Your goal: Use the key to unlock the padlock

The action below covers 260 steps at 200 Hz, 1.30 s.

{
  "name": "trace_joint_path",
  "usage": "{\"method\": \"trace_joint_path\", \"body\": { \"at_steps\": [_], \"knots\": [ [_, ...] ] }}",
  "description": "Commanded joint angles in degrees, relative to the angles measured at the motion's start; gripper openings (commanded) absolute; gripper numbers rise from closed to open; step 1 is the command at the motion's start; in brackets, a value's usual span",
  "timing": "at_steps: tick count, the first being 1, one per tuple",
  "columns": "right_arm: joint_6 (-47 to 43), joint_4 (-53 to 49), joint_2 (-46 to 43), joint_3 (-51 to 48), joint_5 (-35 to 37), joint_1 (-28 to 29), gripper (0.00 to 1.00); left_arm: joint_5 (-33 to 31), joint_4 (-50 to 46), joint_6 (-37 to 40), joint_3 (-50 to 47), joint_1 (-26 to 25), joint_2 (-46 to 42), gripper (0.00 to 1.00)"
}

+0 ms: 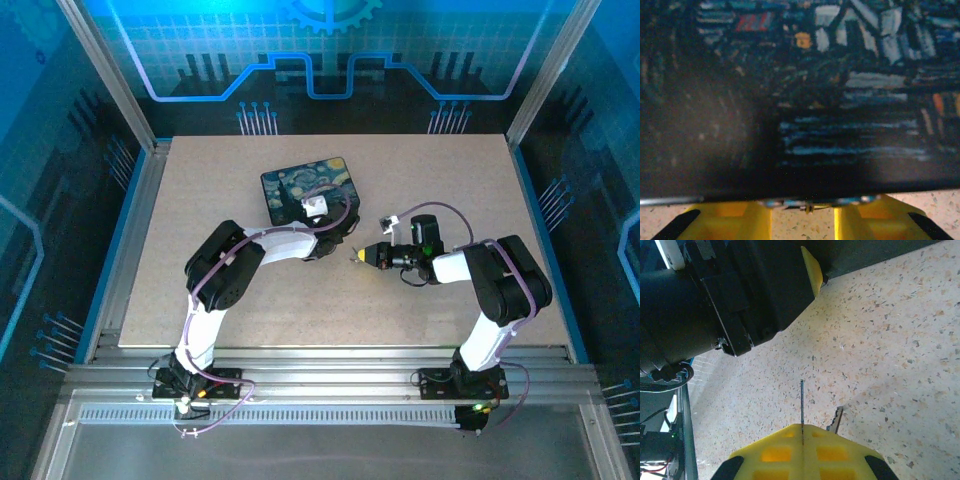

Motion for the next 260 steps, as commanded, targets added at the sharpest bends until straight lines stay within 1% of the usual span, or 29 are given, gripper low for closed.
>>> {"method": "trace_joint_path", "body": {
  "at_steps": [1,15,29,51,82,95,121,165,211,235,260],
  "knots": [
    [-0.2,0.0,-0.2,0.3,-1.5,0.5,0.0,-2.6,2.0,2.2,-1.3,-0.3,-0.5,0.21],
    [-0.4,-0.4,-0.4,0.2,-1.3,1.2,0.0,-1.5,0.7,2.8,-1.3,-0.1,-1.7,0.2],
    [-0.5,-0.7,-0.8,0.1,-1.3,1.9,0.0,1.1,-2.2,3.4,-0.6,-0.1,-3.2,0.14],
    [-0.6,-0.6,-1.6,-0.7,-0.5,3.1,0.0,4.9,-7.3,5.2,1.1,0.0,-5.6,0.11],
    [0.0,-0.4,-2.7,-1.4,-0.1,3.8,0.0,9.7,-10.8,6.4,0.0,1.0,-10.5,0.05],
    [0.1,-0.6,-3.1,-1.3,0.1,4.5,0.0,11.6,-13.1,6.6,0.1,1.3,-12.1,0.0],
    [0.0,-0.9,-3.6,-1.3,1.0,6.1,0.0,15.7,-17.8,7.4,1.4,1.7,-14.5,0.0],
    [1.1,4.4,-2.0,-0.8,0.6,9.6,0.0,31.1,-26.2,4.1,4.7,4.6,-15.2,0.0],
    [3.6,12.7,0.8,-0.9,1.3,11.7,0.0,42.3,-31.5,1.8,7.9,7.6,-14.6,0.0],
    [3.5,14.8,0.8,-1.4,2.2,12.8,0.0,46.0,-31.9,0.5,7.8,8.5,-14.9,0.0],
    [3.2,16.3,0.9,-1.3,3.7,13.5,0.0,48.1,-32.4,-0.2,7.9,8.7,-14.8,0.0]
  ]
}}
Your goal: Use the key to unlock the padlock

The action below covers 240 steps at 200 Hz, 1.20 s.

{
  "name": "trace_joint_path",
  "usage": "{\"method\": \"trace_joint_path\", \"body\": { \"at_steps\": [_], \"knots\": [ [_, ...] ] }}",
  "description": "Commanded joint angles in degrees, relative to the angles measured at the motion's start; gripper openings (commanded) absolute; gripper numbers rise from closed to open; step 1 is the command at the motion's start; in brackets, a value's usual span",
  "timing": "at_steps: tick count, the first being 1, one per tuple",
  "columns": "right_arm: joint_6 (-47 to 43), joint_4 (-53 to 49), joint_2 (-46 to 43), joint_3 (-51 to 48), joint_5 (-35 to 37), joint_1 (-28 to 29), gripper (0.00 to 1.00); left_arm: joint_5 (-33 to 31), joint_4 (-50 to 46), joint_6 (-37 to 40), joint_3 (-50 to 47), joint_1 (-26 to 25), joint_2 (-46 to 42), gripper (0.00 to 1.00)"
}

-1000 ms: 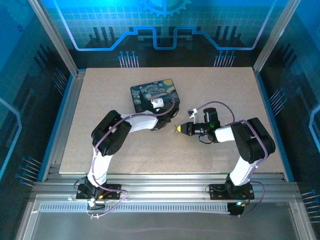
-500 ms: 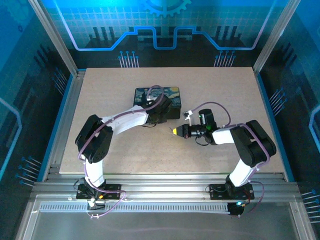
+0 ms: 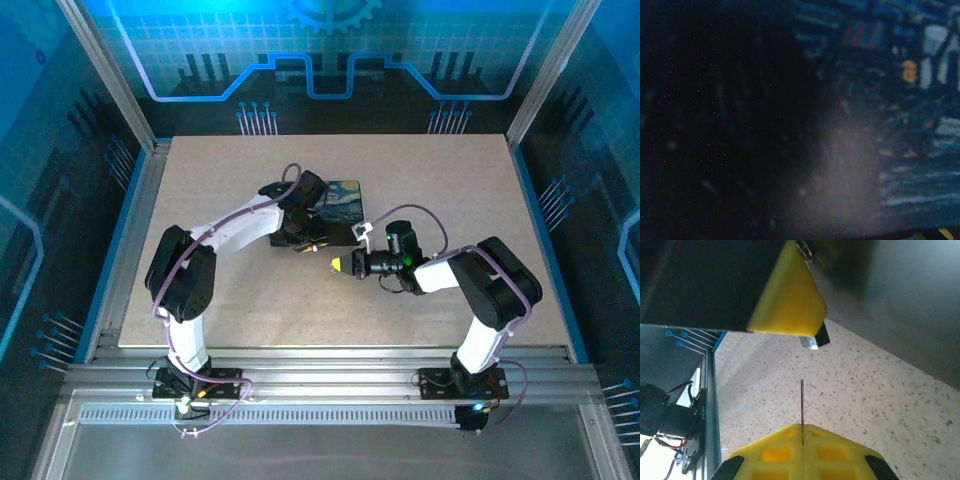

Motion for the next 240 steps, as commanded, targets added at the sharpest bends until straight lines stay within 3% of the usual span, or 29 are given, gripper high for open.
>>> {"method": "trace_joint_path", "body": {
  "at_steps": [1,88,240],
  "knots": [
    [-0.2,4.8,0.5,-0.6,1.8,1.2,0.0,6.0,-2.2,-1.7,2.1,0.3,-2.0,0.0],
    [-0.7,9.6,3.7,-1.7,4.9,1.2,0.0,9.1,-1.3,-3.6,1.4,1.7,-1.8,0.0],
    [0.1,14.8,4.5,-1.9,3.3,2.2,0.0,11.1,0.9,-5.4,-1.1,3.6,-2.4,0.0]
  ]
}}
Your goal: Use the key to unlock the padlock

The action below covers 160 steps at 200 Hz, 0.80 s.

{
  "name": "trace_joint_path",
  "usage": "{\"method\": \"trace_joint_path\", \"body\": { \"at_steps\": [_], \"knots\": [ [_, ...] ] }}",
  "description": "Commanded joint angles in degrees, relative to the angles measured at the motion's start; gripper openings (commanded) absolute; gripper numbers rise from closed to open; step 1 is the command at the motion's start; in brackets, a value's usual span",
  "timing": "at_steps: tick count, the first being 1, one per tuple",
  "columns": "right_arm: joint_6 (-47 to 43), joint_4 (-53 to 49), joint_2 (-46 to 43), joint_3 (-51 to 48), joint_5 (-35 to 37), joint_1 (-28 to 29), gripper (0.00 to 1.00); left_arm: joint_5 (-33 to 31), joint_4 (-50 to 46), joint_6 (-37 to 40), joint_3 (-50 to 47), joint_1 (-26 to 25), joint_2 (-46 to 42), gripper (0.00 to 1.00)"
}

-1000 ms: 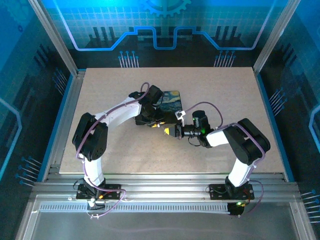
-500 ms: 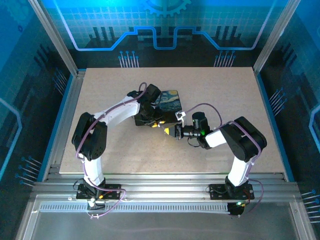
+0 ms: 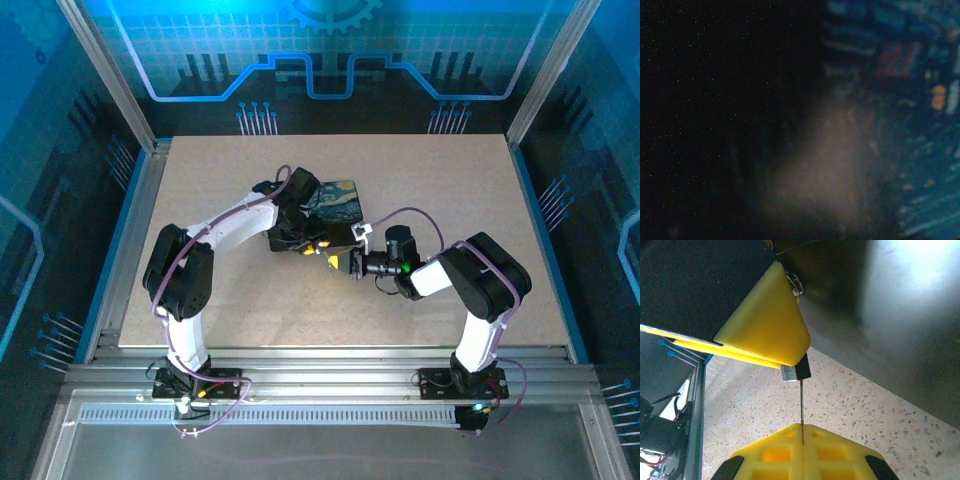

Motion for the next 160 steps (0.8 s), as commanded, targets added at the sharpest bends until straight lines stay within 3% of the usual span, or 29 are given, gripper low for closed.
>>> {"method": "trace_joint_path", "body": {
  "at_steps": [1,160],
  "knots": [
    [-0.6,2.6,0.3,-0.1,-0.2,1.3,0.0,2.5,1.1,-1.3,-0.8,1.0,-2.4,0.0],
    [-1.7,6.5,-0.2,-1.3,2.6,1.8,0.0,6.1,2.0,-2.9,-2.1,2.6,-2.9,0.0]
  ]
}}
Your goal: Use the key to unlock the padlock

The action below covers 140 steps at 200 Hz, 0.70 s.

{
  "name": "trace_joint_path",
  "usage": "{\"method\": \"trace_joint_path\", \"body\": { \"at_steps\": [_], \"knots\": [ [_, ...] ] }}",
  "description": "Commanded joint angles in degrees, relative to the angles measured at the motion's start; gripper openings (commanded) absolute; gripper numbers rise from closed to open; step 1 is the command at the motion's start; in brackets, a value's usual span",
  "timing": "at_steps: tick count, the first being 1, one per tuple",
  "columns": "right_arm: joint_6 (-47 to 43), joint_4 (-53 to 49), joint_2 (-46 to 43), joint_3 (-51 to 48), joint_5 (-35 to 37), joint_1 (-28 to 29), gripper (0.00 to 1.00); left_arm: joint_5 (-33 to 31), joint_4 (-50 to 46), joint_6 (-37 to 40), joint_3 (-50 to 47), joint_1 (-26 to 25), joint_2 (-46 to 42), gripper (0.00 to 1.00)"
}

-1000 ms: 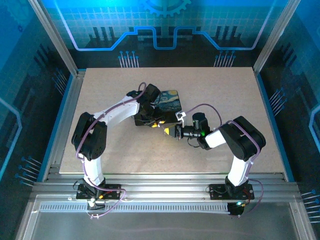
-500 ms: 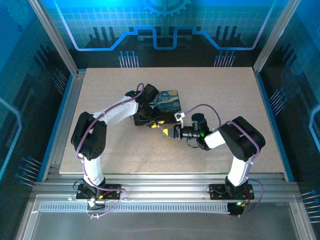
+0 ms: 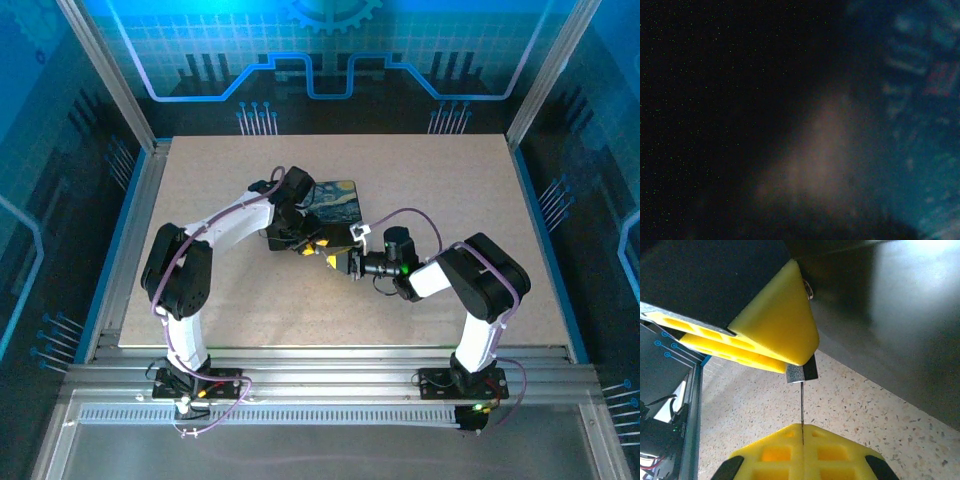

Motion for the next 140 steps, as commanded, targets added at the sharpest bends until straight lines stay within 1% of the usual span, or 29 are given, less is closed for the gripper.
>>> {"method": "trace_joint_path", "body": {
  "at_steps": [1,38,91,140],
  "knots": [
    [-1.5,4.6,-0.2,-0.9,0.7,0.7,0.0,2.4,1.1,-0.9,-1.1,1.0,-2.9,0.0],
    [-1.9,4.2,-0.3,-0.5,-1.9,0.9,0.0,3.6,1.8,-1.4,-1.3,1.7,-3.0,0.0],
    [-2.2,4.0,-0.5,0.8,-0.8,1.0,0.0,7.4,2.5,-2.0,-1.6,2.1,-3.0,0.0],
    [-3.3,3.6,-1.5,0.7,0.0,-0.3,0.0,8.8,1.4,-1.5,-1.4,3.0,-3.9,0.0]
  ]
}}
